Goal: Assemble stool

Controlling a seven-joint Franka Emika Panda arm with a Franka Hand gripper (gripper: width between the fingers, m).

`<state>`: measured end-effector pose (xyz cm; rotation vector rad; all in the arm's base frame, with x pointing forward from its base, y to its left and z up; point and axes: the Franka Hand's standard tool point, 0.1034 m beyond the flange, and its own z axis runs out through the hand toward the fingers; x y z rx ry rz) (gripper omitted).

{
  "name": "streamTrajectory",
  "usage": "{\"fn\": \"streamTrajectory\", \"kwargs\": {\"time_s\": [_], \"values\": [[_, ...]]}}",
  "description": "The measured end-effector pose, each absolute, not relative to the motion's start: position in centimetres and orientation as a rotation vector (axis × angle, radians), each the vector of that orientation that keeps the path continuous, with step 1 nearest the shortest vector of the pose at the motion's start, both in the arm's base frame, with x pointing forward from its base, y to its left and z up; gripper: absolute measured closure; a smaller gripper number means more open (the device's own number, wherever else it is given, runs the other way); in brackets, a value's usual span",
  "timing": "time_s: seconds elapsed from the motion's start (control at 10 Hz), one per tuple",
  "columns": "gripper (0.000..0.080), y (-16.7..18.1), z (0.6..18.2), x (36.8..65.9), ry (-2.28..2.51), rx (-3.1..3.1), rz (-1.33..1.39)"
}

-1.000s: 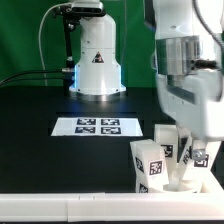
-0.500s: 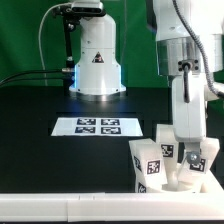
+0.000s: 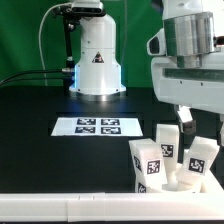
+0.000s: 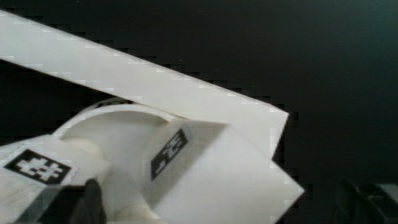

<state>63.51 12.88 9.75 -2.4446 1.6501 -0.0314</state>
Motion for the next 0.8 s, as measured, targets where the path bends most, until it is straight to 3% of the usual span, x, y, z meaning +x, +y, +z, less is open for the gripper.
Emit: {"fn": "streamTrajectory", "kwargs": {"time_s": [0.2,0.6,0.8], "values": [[0.015,12.78,9.69,63.5,1.465,-2.564,-0.053],[0.015,13.6,10.02,63.25,0.362,-2.985,-0.141],[0.015,13.12,9.98,63.41,0.174,-3.025,-0.192]]}}
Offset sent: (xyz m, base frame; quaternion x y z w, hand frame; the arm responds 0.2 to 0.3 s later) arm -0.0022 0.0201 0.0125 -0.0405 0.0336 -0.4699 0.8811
